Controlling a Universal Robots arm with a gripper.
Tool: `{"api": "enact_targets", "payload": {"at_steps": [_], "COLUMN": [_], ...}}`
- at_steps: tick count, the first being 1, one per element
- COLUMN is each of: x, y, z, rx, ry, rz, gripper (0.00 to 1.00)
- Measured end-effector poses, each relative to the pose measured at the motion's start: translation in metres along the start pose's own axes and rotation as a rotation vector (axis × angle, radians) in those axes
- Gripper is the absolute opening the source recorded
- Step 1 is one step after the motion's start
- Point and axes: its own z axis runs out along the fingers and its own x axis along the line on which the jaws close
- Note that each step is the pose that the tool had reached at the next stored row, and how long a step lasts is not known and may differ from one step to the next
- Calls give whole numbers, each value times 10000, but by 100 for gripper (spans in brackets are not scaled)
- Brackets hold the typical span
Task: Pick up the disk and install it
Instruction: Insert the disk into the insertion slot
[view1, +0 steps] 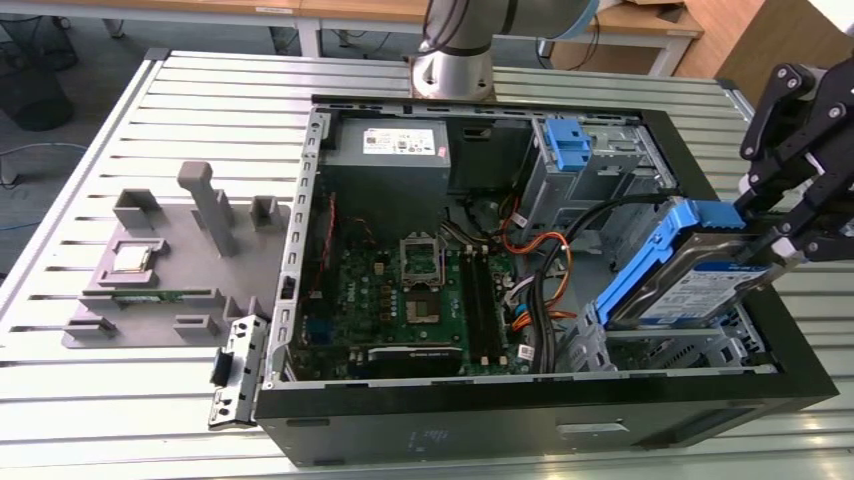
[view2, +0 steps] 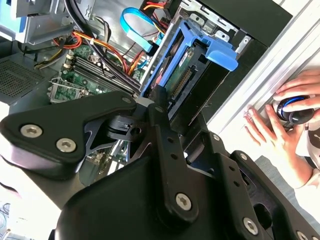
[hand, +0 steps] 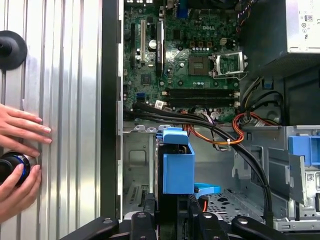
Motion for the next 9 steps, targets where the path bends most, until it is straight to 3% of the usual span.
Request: {"api": "enact_targets", "payload": {"at_steps": [9], "x": [16], "y": [-8], "z": [161], "rx": [2], "ry": [-9], "rz": [0], "gripper": [35]}}
